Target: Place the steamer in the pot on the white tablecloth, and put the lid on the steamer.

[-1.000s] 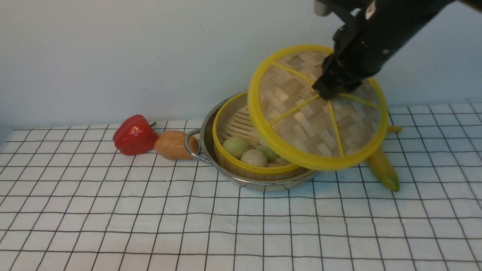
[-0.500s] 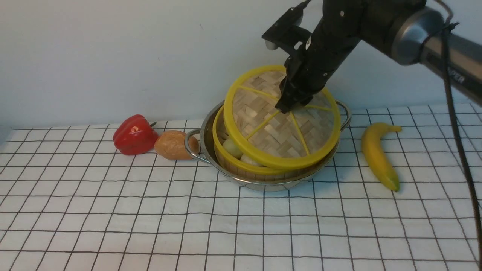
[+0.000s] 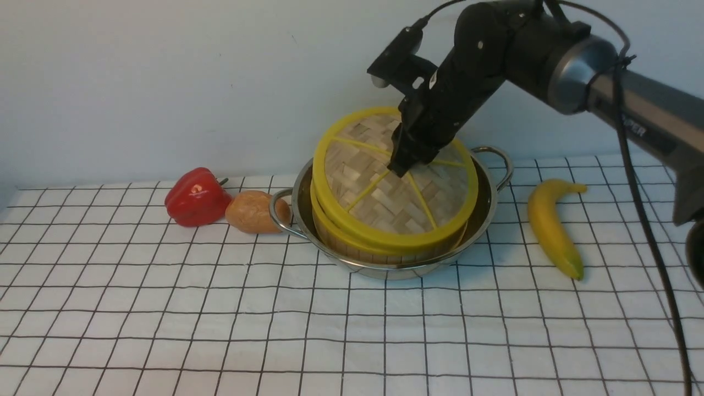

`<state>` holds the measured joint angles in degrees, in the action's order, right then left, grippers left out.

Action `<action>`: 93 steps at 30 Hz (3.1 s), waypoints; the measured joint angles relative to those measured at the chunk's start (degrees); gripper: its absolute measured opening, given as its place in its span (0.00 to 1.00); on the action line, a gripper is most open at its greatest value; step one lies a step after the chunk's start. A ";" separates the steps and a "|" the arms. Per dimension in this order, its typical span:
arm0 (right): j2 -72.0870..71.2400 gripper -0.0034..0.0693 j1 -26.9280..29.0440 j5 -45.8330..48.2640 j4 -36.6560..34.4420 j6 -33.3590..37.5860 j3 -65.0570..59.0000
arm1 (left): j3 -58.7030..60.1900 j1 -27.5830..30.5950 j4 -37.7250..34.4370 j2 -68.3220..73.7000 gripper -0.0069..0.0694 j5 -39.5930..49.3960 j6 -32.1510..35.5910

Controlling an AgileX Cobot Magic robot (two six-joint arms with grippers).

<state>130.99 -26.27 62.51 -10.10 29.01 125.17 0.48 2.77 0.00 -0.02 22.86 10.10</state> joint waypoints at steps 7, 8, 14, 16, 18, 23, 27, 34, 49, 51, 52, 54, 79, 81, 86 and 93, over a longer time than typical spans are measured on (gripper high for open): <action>0.65 0.25 0.00 -1.60 -0.64 1.32 0.00 | 0.00 0.00 0.00 0.00 0.41 0.00 0.00; 0.89 0.25 0.00 -1.75 -0.72 1.32 0.00 | 0.00 0.00 0.00 0.00 0.41 0.00 0.00; 1.64 0.25 0.00 -2.79 -1.36 1.36 0.00 | 0.00 0.00 0.00 0.00 0.41 0.00 0.00; 2.33 0.25 0.00 -3.54 -1.62 1.51 0.00 | 0.00 0.00 0.00 0.00 0.41 0.00 0.00; 2.78 0.25 -0.06 -4.05 -1.78 1.54 0.00 | 0.00 0.00 0.00 0.00 0.41 0.00 0.00; 3.43 0.25 -0.05 -4.52 -2.03 1.72 0.51 | 0.00 0.00 0.00 0.00 0.41 0.00 0.00; 3.43 0.25 -0.05 -4.56 -2.03 2.10 0.51 | 0.00 0.00 0.00 0.00 0.41 0.00 0.00; 2.91 0.56 -0.05 -5.29 -0.62 2.55 0.51 | 0.00 0.00 0.00 0.00 0.41 0.00 0.00; -14.45 0.70 -0.05 -3.59 18.27 -18.05 0.51 | 0.00 0.00 0.00 0.00 0.41 0.00 0.00; -16.98 0.58 -0.05 -3.03 20.91 -22.37 0.51 | 0.00 0.00 0.00 0.00 0.41 0.00 0.00; -17.57 0.55 -0.05 -2.87 21.51 -23.24 0.51 | 0.00 0.00 0.00 0.00 0.41 0.00 0.00; -20.75 0.32 -0.05 -2.01 24.92 -27.91 0.51 | 0.00 0.00 0.00 0.00 0.41 0.00 0.00; -44.44 0.05 -0.05 5.34 29.29 -44.85 -27.05 | 0.00 0.00 0.00 0.00 0.41 0.00 0.00; -48.67 0.05 0.00 3.04 29.71 -45.03 -33.31 | 0.00 0.00 0.00 0.00 0.41 0.00 0.00; -70.72 0.07 4.16 -10.81 29.91 -50.78 -60.82 | 0.00 0.00 0.00 0.00 0.41 0.00 0.00; -95.04 0.12 18.62 -32.34 32.07 -59.94 -91.69 | 0.00 0.00 0.00 0.00 0.41 0.00 0.00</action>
<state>35.95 -7.64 30.17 21.97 -30.93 33.48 0.48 2.77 0.00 -0.02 22.86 10.10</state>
